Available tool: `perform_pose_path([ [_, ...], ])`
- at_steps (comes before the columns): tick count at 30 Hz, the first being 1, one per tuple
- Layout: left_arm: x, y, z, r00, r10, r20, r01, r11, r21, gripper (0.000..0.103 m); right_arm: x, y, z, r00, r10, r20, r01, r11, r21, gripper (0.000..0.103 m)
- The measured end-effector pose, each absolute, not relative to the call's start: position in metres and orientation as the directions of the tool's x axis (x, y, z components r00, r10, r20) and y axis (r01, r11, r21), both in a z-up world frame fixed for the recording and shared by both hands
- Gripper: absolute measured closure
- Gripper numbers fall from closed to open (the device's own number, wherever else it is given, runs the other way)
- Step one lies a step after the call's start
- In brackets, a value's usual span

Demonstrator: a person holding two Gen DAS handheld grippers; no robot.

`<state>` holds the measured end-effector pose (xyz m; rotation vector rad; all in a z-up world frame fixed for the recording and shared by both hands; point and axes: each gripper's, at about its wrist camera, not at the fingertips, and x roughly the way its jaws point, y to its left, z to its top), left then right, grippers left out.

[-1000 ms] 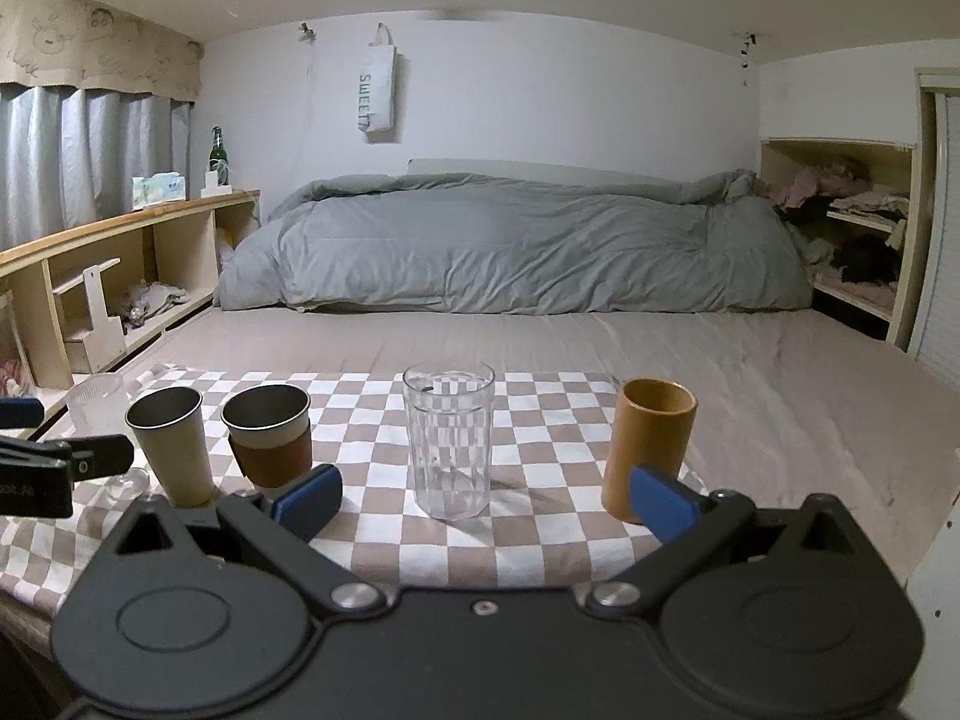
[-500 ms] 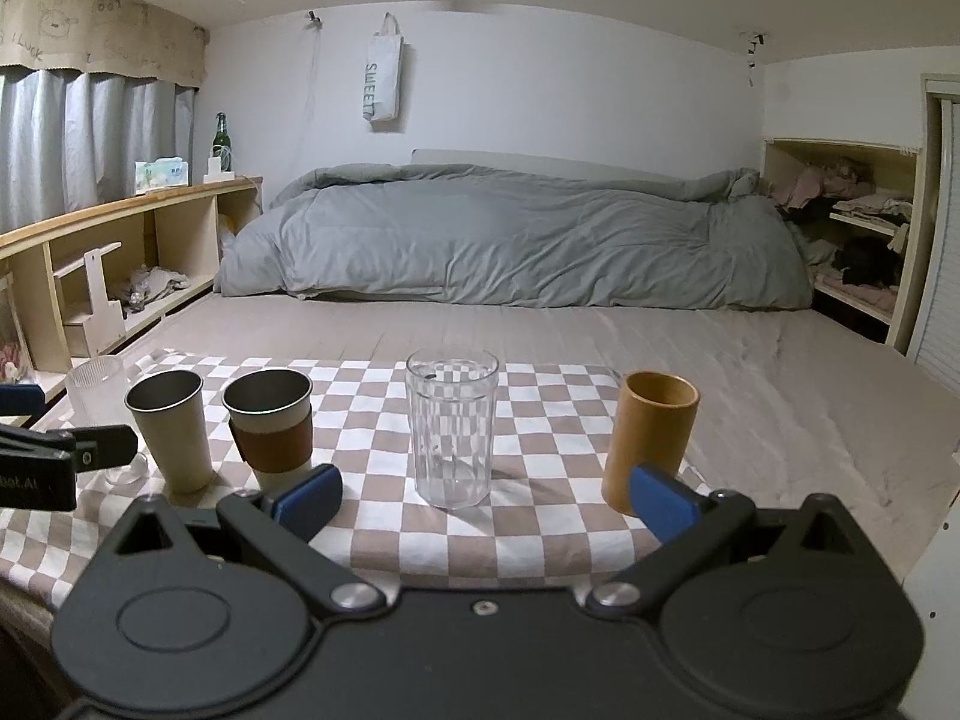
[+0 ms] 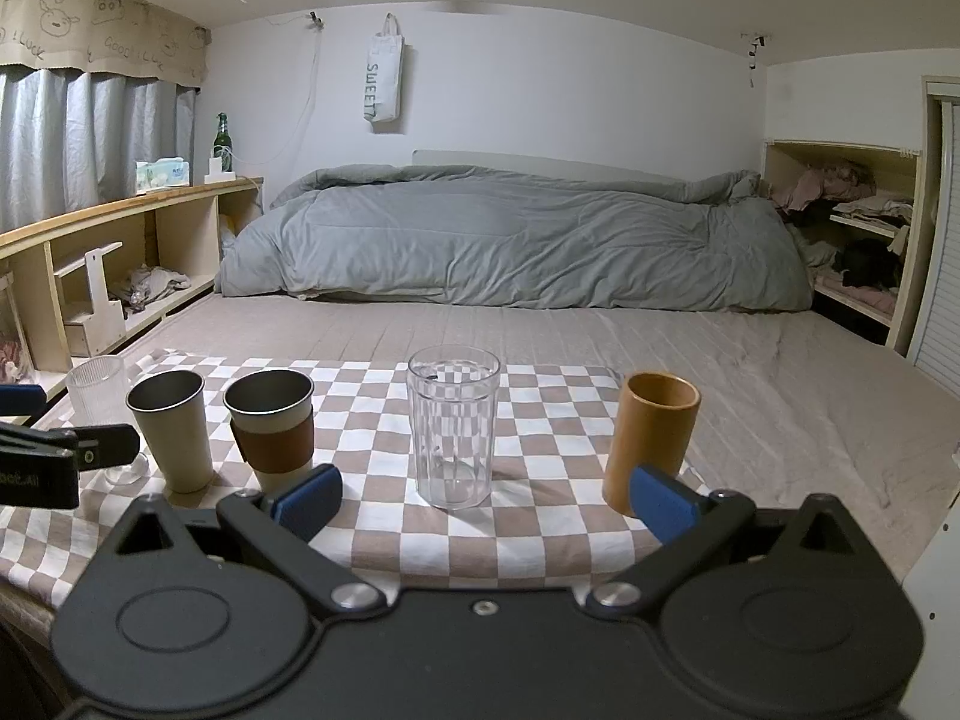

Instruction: Flip cup upright

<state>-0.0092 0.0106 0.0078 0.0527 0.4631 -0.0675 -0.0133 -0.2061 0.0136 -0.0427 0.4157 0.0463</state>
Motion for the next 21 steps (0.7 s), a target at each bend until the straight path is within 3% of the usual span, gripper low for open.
perform_pose_path([
  [21,-0.0088,0.0104,0.0076,0.893,-0.054,-0.447,0.079,0.996,0.036,0.000,-0.0139,-0.2061,0.0135,0.914,0.032,-0.405,-0.049,0.998,-0.032,0.000],
])
